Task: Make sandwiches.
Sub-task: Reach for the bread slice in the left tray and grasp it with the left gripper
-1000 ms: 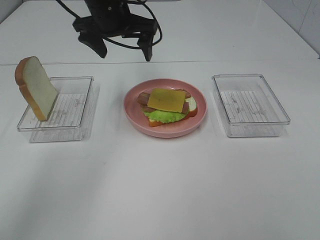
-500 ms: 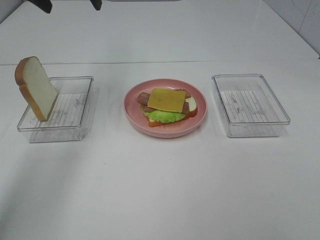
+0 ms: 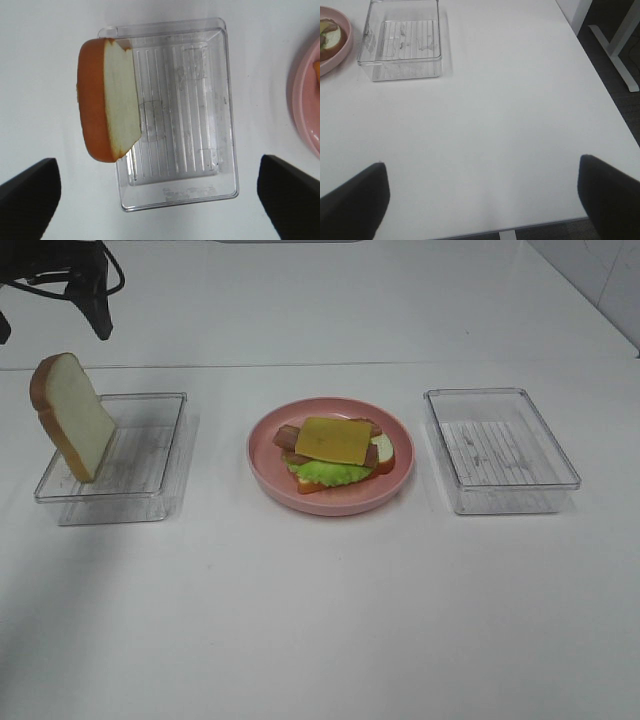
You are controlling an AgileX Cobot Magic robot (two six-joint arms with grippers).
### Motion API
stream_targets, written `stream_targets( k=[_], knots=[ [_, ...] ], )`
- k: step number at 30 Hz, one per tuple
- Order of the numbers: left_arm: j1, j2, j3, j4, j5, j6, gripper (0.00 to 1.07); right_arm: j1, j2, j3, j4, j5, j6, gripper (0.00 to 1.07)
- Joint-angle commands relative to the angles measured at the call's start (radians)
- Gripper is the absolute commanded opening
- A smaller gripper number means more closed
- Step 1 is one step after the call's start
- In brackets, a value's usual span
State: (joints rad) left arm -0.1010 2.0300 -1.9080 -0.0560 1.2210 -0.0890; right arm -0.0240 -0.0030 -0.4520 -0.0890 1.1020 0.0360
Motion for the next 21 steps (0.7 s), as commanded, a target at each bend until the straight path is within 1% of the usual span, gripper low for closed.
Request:
stream_targets(
  k=[1,5,6,7,8,9,11,15,21],
  knots=[
    [0.002,-0.006,0.019,0.028,0.079,0.011,1.02,-0.004,-0.03,0.0,-0.003,-0.002,-0.009,0.99],
    [0.002,-0.006,0.019,0.044,0.077,0.011,1.02,-0.004,-0.03,0.0,-0.003,-0.002,-0.009,0.99],
    [0.002,-0.006,0.019,0.078,0.086,0.006,1.02,-0.004,-0.03,0.0,-0.003,-0.002,-0.009,0.99],
    [0.002,-0.006,0.019,0.078,0.086,0.006,1.02,-0.004,-0.03,0.0,-0.003,-0.002,-0.009,0.99],
    [0.002,-0.006,0.019,0.102,0.091,0.0,1.02,-0.004,-0.03,0.0,-0.003,-0.002,-0.009,0.99],
    [0.002,-0.006,0.019,0.144,0.094,-0.009,1.02,-0.004,-0.03,0.0,-0.003,-0.002,-0.009,0.99],
    [0.002,-0.006,0.019,0.154,0.092,-0.012,1.02,-0.004,-0.03,0.0,-0.003,-0.002,-0.009,0.99],
    [0.002,-0.001,0.019,0.154,0.068,-0.012,1.02,-0.004,-0.03,0.0,-0.003,-0.002,-0.009,0.99],
    [0.002,0.042,0.019,0.128,0.048,-0.012,1.02,-0.004,-0.03,0.0,-0.003,-0.002,-0.009,0.99]
  ],
)
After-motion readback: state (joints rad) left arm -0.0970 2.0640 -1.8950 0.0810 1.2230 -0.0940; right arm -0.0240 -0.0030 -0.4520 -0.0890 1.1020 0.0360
